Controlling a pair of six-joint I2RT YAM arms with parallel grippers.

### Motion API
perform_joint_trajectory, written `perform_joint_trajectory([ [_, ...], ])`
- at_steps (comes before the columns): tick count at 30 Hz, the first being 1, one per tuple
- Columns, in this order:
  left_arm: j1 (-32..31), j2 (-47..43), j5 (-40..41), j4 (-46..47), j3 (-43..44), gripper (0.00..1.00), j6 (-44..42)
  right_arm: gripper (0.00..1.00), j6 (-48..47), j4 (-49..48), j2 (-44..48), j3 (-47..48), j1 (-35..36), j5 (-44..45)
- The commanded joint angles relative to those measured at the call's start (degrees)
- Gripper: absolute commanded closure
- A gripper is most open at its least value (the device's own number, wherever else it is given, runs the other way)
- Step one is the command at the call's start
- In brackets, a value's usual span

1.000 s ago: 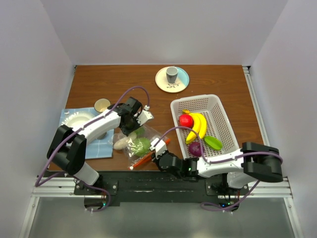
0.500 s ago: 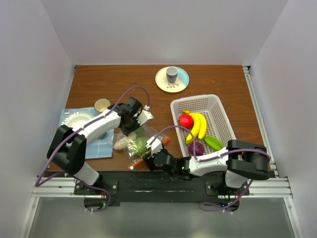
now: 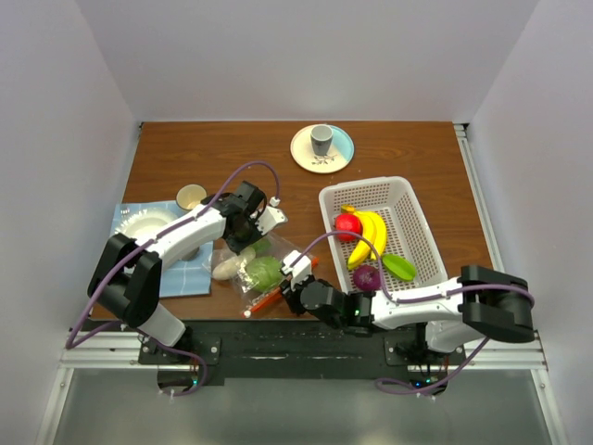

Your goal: Open the zip-top bag and remove the fake food

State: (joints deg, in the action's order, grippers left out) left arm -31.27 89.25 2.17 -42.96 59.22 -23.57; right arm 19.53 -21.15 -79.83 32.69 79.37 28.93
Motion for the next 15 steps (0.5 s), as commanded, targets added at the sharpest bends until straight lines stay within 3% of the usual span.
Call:
perform_joint_trajectory([
  [1,-0.02,-0.83,0.28,-0.19,0.54,1.00,-0.68,0.71,0.51,-0.47,-1.55,0.01,-0.10,0.96],
  [15,-0.11,-0.75,0.29,-0.37,0.81,1.00,-0.69,0.71,0.51,-2.93,-7.35,2.64,-0.62,2.18],
])
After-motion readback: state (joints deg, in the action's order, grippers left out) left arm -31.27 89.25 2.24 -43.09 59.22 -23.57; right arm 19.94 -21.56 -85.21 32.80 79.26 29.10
